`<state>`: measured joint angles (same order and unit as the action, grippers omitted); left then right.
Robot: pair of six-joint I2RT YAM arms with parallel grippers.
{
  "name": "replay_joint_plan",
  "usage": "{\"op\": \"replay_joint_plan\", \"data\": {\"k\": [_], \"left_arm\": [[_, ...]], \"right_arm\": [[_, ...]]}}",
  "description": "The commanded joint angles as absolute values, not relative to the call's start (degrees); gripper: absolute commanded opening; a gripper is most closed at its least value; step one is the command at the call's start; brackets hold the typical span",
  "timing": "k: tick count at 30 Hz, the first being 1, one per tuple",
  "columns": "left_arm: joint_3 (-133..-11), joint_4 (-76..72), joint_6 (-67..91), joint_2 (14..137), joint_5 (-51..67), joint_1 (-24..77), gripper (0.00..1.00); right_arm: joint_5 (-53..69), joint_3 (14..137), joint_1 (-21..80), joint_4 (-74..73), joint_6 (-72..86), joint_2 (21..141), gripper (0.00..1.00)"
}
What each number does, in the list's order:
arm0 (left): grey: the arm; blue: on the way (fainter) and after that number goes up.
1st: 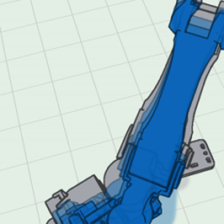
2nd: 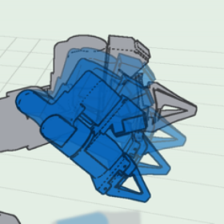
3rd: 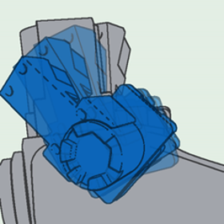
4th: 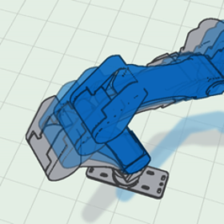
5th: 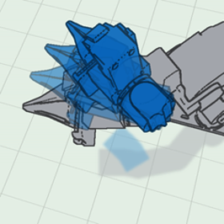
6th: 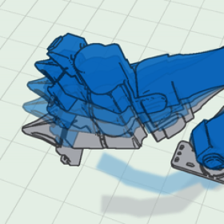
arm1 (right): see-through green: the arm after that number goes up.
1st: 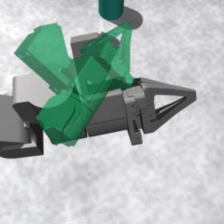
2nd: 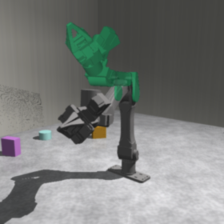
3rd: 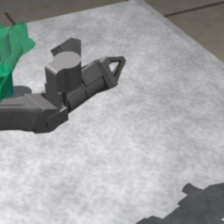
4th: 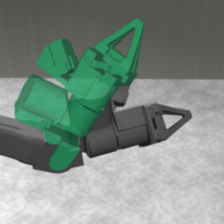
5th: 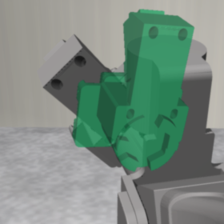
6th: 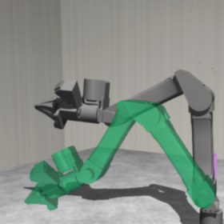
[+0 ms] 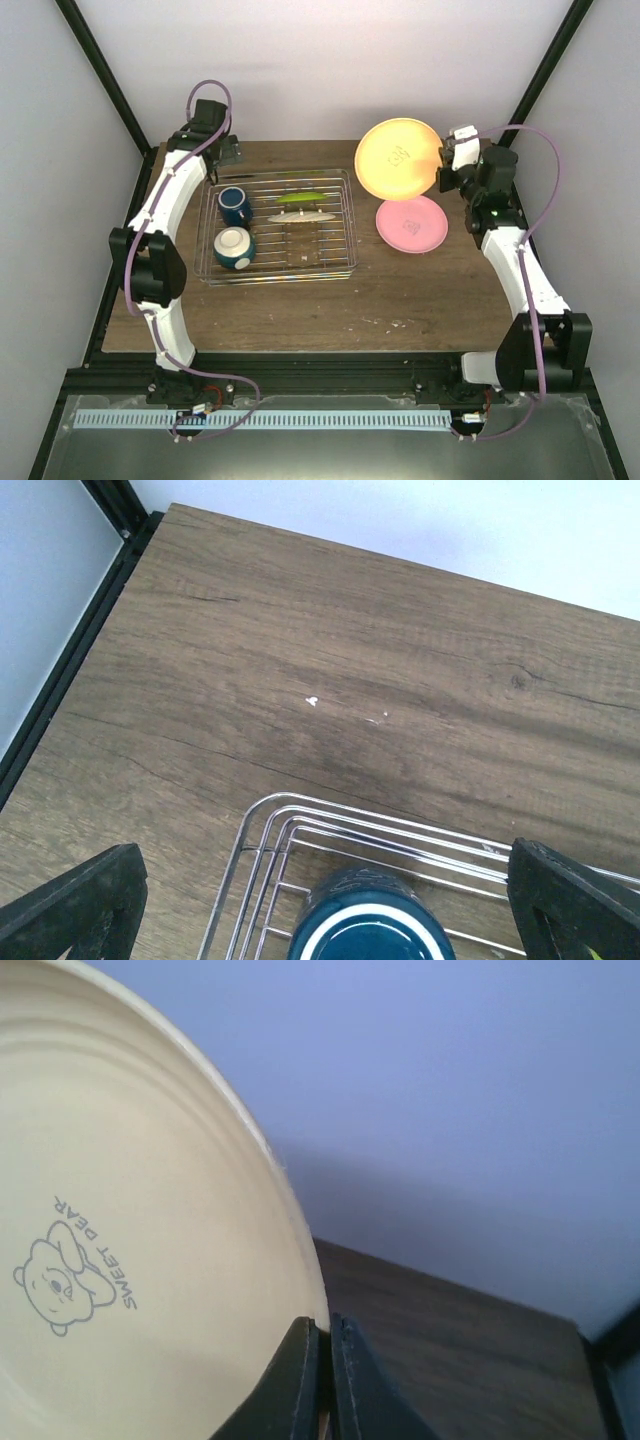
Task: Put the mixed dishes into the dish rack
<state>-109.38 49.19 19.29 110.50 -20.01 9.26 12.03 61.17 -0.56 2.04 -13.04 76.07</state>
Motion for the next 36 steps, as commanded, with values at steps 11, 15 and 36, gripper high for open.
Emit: {"op": "replay_joint_plan", "data": {"k": [11, 15, 36], "left_arm": [[-103.8, 46.0, 19.73, 102.22, -21.25, 9.23, 1.0], [-101.6, 45.62, 19.94, 100.55, -21.42, 9.23, 1.0], [-98.63, 44.94, 19.34, 98.17, -22.06, 8.39, 1.0]], "right_arm": [[30.54, 66.36, 12.3, -1.47, -16.42, 73.93, 0.01], [29.7, 66.37, 15.81, -3.4, -18.11, 74.67, 0.01], [25.25, 68.68, 22.07, 5.54, -16.19, 86.97, 0.01]]}}
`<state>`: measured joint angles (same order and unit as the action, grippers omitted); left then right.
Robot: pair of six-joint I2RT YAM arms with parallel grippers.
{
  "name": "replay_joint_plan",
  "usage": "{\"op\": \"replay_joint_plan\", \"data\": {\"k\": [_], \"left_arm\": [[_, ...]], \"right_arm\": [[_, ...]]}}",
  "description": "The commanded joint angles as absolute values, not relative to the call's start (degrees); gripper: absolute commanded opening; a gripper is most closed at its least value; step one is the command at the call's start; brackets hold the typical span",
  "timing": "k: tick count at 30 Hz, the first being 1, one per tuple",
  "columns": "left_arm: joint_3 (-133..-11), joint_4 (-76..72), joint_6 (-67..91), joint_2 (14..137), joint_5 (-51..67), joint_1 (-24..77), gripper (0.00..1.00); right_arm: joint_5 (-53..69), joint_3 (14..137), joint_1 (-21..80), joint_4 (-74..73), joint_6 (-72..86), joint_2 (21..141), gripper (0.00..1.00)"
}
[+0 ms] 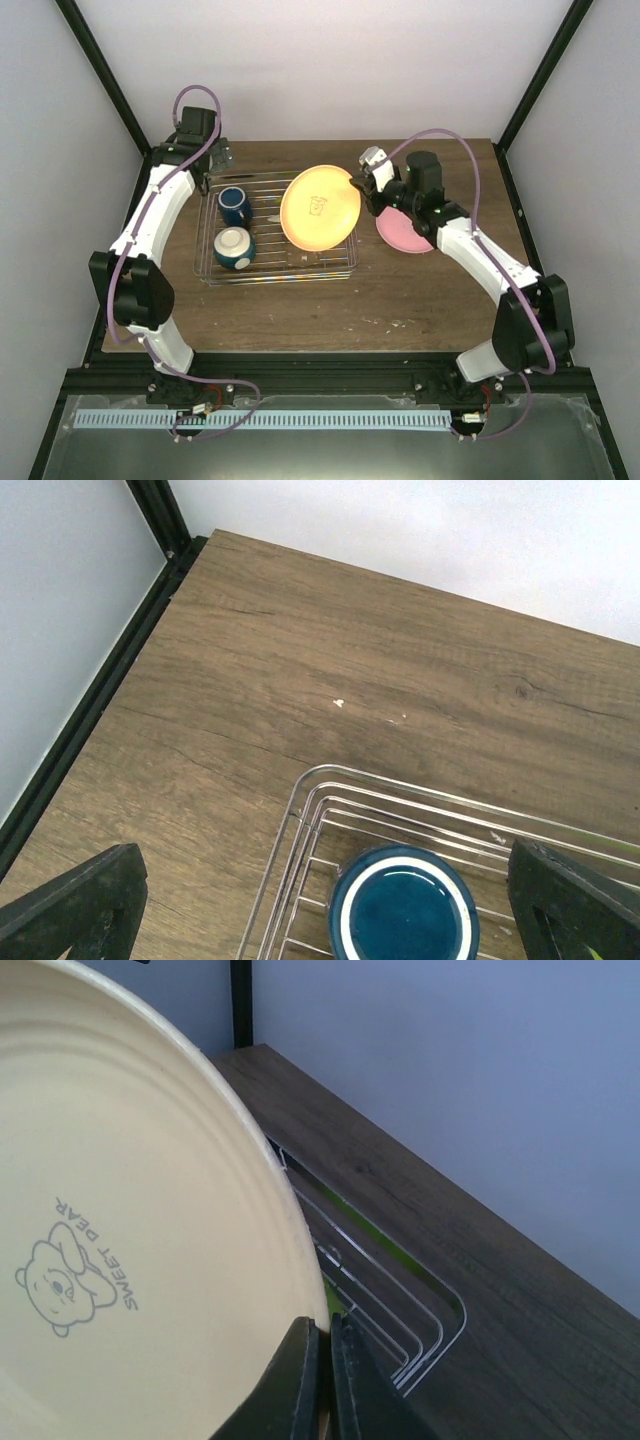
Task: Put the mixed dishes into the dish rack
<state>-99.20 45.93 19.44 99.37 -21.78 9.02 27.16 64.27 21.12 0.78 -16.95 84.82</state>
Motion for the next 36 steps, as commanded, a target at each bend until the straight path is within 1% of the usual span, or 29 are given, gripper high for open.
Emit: {"op": "replay_joint_plan", "data": {"k": [1, 15, 19, 21, 25, 30, 36], "left_arm": [[-98.64, 44.87, 19.34, 98.15, -22.06, 8.27, 1.0], [-100.01, 44.55, 19.36, 99.1, -21.36, 5.9, 1.0], [-100.2, 44.43, 19.28, 99.26, -20.83, 5.48, 1.0], [-100.16, 43.5, 17.45, 99.13, -17.92, 5.72, 1.0], [-99.11, 41.61, 9.62, 97.93, -6.91, 7.93, 1.0], [-99.64, 52.58, 9.6, 98.22, -2.43, 9.26, 1.0], [-91.29, 60.15, 12.33, 93.7, 4.0, 10.48, 1.0]], "right_arm": [[24.55, 69.41, 22.2, 5.65, -16.25, 87.61, 0.01], [14.35, 76.51, 23.73, 9.94, -20.08, 94.48, 0.01], [14.74, 76.45, 24.16, 8.62, -20.96, 93.68, 0.01], [14.34, 75.67, 24.25, 7.95, -20.95, 92.29, 0.01], [9.27, 73.68, 24.26, 7.73, -21.0, 89.15, 0.01], [-0.9, 76.96, 24.05, 3.65, -21.88, 89.27, 0.01], [-9.27, 83.94, 22.84, -0.38, -22.0, 93.01, 0.01]]}}
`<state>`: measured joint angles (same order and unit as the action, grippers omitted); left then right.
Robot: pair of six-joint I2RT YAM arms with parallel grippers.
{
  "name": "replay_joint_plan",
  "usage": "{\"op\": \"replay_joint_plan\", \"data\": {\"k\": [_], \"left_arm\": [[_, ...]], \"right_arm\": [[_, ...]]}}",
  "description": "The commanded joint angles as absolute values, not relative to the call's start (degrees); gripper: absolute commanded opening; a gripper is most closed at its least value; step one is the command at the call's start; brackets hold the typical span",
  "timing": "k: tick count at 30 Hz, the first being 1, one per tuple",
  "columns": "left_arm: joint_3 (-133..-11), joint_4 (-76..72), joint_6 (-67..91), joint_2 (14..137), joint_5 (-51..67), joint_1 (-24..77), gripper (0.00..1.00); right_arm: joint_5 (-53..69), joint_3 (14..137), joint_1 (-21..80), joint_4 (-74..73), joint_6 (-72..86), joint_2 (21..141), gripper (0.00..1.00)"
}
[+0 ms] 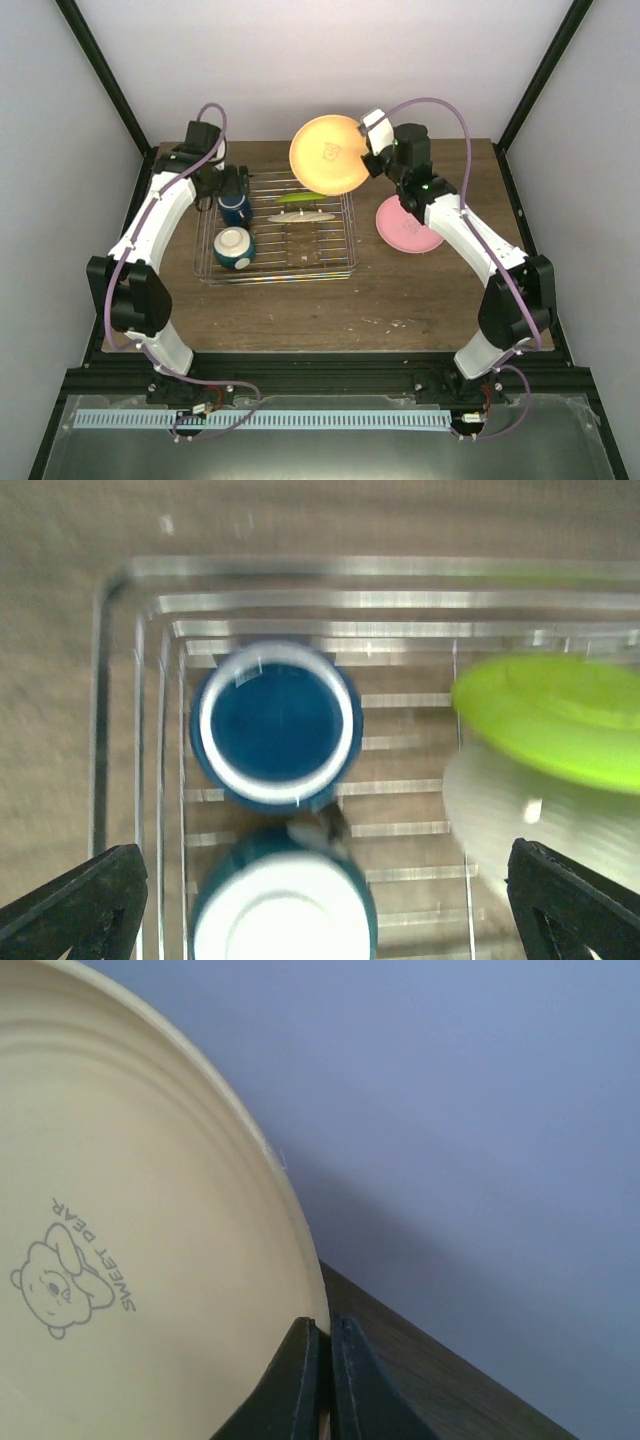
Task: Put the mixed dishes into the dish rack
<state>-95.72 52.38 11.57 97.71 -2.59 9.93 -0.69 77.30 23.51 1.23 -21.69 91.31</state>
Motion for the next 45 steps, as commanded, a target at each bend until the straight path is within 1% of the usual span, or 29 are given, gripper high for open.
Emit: {"op": "replay_joint_plan", "data": {"k": [1, 6, 14, 19, 28, 34, 39, 45], "left_arm": [[-90.03, 61.0, 12.24, 93.01, 5.55, 10.77, 1.0], [-87.29, 66.52, 8.86, 93.34, 14.13, 13.29, 1.0], [-90.74, 69.44, 6.02, 100.93, 15.18, 17.64, 1.0], [-94.49, 69.72, 5.18, 105.82, 13.64, 18.35, 1.0], [-103.25, 68.5, 5.66, 111.86, 10.27, 18.37, 1.0], [-105.29, 68.13, 5.47, 115.24, 8.45, 18.37, 1.0], [-109.8, 67.19, 5.45, 116.92, 7.19, 18.28, 1.0], [-114.71, 67.93, 5.62, 119.45, 6.4, 18.28, 1.0]], "right_arm": [[-10.22, 85.42, 22.66, -0.74, -22.17, 93.75, 0.01], [-12.39, 88.89, 21.5, -1.49, -21.72, 95.7, 0.01], [-13.81, 90.11, 20.55, -3.54, -18.61, 94.61, 0.01], [-15.2, 88.54, 20.23, -4.41, -17.82, 92.1, 0.01], [-16.82, 83.64, 20.27, -5.97, -17.23, 87.25, 0.01], [-16.74, 80.59, 20.23, -7.96, -16.2, 83.62, 0.01], [-9.71, 75.76, 20.35, -8.75, -14.74, 78.99, 0.01], [-5.2, 64.93, 24.08, -4.28, -17.89, 71.71, 0.01]]}}
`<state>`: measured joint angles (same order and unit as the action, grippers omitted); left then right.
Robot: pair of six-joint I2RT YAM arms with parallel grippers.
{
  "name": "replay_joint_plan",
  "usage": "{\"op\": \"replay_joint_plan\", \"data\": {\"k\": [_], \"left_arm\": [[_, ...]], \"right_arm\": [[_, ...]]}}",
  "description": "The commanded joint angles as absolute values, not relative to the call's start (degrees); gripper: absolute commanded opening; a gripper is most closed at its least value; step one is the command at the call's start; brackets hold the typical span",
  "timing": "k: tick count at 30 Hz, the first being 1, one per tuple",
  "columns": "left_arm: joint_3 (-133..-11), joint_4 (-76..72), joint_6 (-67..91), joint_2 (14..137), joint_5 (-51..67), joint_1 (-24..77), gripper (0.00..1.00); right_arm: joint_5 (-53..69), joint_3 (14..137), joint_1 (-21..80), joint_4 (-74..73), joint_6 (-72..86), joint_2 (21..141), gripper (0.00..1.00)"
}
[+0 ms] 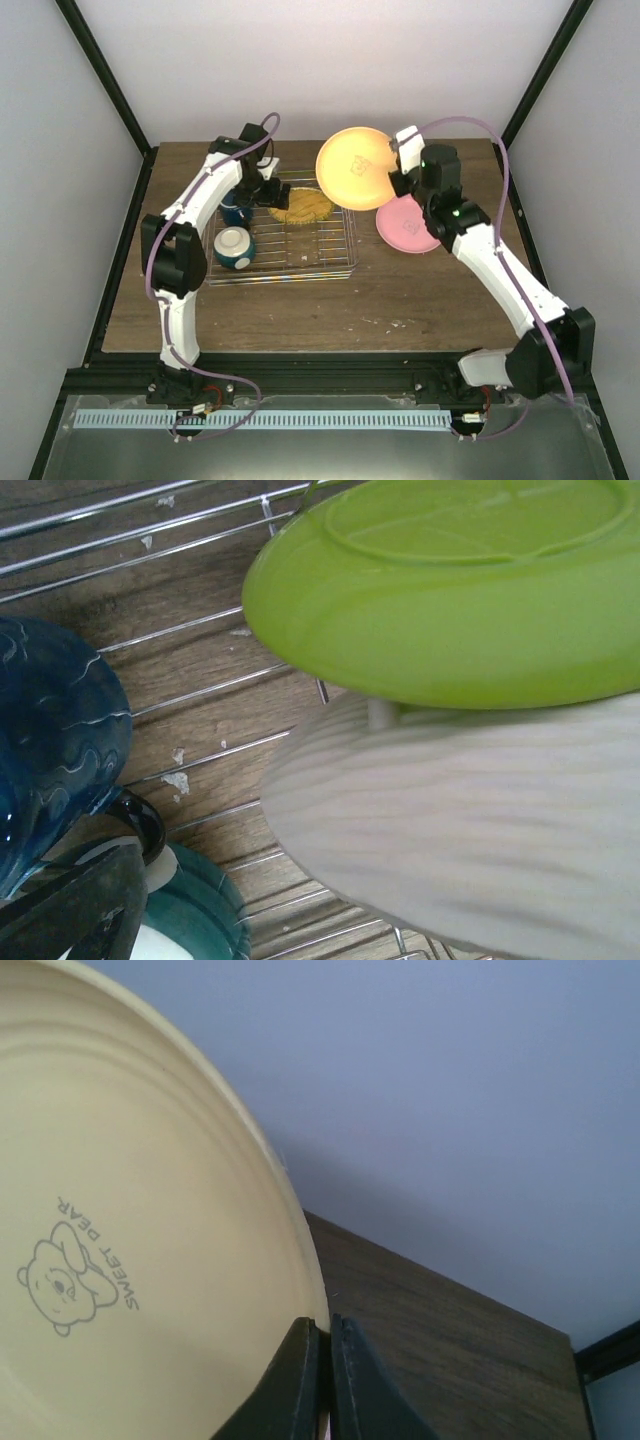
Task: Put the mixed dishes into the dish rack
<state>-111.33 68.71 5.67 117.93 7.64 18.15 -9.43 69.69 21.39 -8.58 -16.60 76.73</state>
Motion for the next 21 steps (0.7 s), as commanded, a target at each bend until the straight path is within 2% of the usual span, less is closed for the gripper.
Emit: {"op": "replay_joint_plan", "data": {"k": [1, 10, 21], "left_arm": [[-115.18, 67.98, 5.57, 119.71, 6.31, 18.28, 1.0], [-116.46, 68.81, 5.45, 120.59, 4.91, 18.28, 1.0], [-116.38, 68.91, 6.11, 120.31, 4.78, 18.28, 1.0]], "right_arm": [[-4.78, 63.52, 24.76, -3.41, -18.18, 70.81, 0.01], [-3.34, 52.18, 27.91, 9.29, -18.51, 68.12, 0.01], [-11.75, 40.63, 30.0, 38.95, -23.45, 72.85, 0.01]]}}
